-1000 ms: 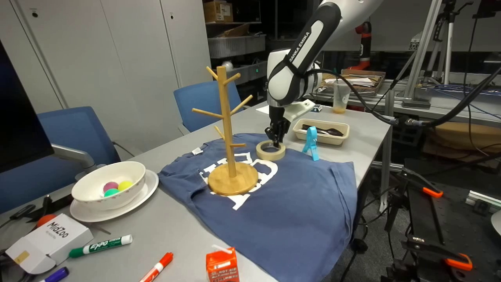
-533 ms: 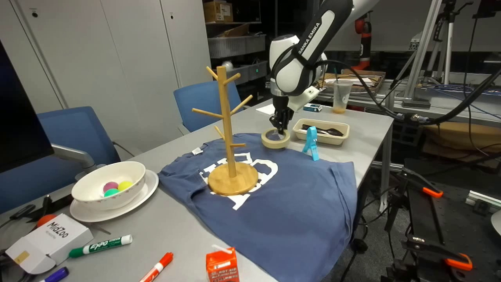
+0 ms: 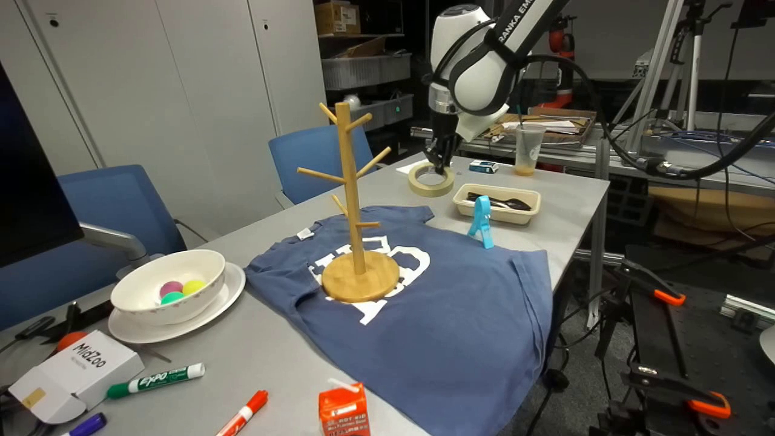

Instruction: Pick up the light blue cloth pin from the wooden stand and put it on the table.

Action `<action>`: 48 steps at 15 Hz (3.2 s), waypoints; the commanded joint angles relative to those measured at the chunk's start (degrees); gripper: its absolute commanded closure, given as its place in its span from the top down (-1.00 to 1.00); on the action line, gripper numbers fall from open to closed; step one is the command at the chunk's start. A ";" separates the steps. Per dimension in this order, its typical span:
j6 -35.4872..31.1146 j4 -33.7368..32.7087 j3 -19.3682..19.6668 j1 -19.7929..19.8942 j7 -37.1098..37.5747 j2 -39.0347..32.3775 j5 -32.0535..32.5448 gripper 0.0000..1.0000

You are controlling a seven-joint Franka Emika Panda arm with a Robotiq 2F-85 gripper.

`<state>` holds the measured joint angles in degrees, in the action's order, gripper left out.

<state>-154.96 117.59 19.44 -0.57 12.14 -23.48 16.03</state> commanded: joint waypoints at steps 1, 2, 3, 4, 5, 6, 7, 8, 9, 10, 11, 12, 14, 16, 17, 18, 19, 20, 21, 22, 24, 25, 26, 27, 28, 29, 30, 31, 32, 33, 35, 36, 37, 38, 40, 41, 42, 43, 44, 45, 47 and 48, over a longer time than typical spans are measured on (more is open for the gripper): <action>-0.90 6.66 1.48 -1.48 3.28 8.74 5.04 -0.89; -0.67 7.93 1.03 -1.02 3.52 10.92 5.50 -0.89; -0.90 9.19 0.51 -0.47 3.79 12.81 5.70 -0.89; -1.11 10.45 0.15 0.01 4.07 14.91 5.94 -0.89; -1.43 11.63 -0.11 0.40 4.55 16.75 6.27 -0.89; -1.28 12.63 -0.84 1.19 3.86 18.73 5.26 -0.89; -1.46 13.63 -1.63 1.99 3.06 20.52 4.04 -0.89; -2.04 14.78 -2.57 2.91 1.70 22.30 2.25 -0.89; -2.62 15.77 -3.46 3.64 0.74 23.88 0.26 -0.89; -3.36 16.62 -4.49 4.27 -0.42 25.17 -2.70 -0.89; -4.16 17.51 -5.43 4.73 -2.15 26.34 -6.29 -0.89; -4.65 18.03 -6.34 4.83 -3.53 27.15 -9.95 -0.89; -6.41 18.74 -7.78 4.49 -5.95 27.82 -16.20 -0.89; -7.71 18.65 -9.10 3.61 -8.78 27.25 -22.72 -0.89; -8.45 18.51 -7.93 1.45 -10.47 26.54 -25.77 -0.89; -8.85 18.06 -8.52 0.97 -11.91 25.50 -28.70 -0.89; -9.01 17.60 -8.77 0.35 -13.58 24.71 -31.69 -0.89; -8.99 16.95 -9.06 -0.22 -15.23 23.75 -34.67 -0.89; -8.71 16.49 -9.31 -0.72 -17.09 22.98 -37.59 -0.89; -8.40 16.05 -9.58 -1.03 -18.51 22.35 -39.87 -0.89; -7.89 15.37 -10.14 -1.36 -21.70 21.38 -43.91 -0.89; -7.62 14.95 -10.51 -1.35 -23.09 20.92 -45.64 -0.89; -7.41 14.65 -10.83 -1.34 -24.47 20.52 -47.30 -0.89; -7.28 14.35 -11.15 -1.31 -25.78 20.06 -48.83 -0.89; -7.09 13.95 -11.48 -1.21 -27.01 19.54 -50.34 -0.89; -6.81 13.65 -11.80 -1.08 -28.31 19.13 -51.82 -0.89; -6.57 13.28 -12.12 -0.96 -29.55 18.64 -53.32 -0.89; -6.40 12.97 -12.38 -0.88 -30.56 18.13 -54.53 -0.89; -6.29 12.67 -12.62 -0.82 -31.46 17.55 -55.61 -0.89; -6.15 12.37 -12.82 -0.74 -32.25 16.93 -56.52 -0.89; -5.77 11.84 -13.11 -0.55 -33.50 15.61 -57.97 -0.89; -5.65 11.62 -13.23 -0.47 -34.05 14.99 -58.53 -0.89; -5.54 11.43 -13.29 -0.41 -34.32 14.43 -58.80 -0.89; -5.43 11.25 -13.32 -0.38 -34.44 13.90 -58.87 -0.89; -5.33 10.79 -13.20 -0.43 -33.70 13.13 -58.13 -0.03; -5.35 10.68 -13.19 -0.39 -33.69 12.84 -58.00 0.07; -5.47 10.63 -13.17 -0.37 -33.66 12.59 -57.90 0.24; -5.53 10.63 -13.17 -0.32 -33.68 12.41 -57.79 0.38; -5.54 10.68 -13.17 -0.28 -33.73 12.33 -57.70 0.56; -5.73 10.83 -13.06 -0.34 -33.57 12.35 -57.38 0.69; -6.54 11.65 -12.10 -0.92 -31.69 12.59 -54.80 0.98; -6.95 12.13 -11.53 -1.25 -30.77 12.83 -53.08 1.00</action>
<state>-161.88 129.75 6.81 -1.58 -19.61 -10.69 -39.96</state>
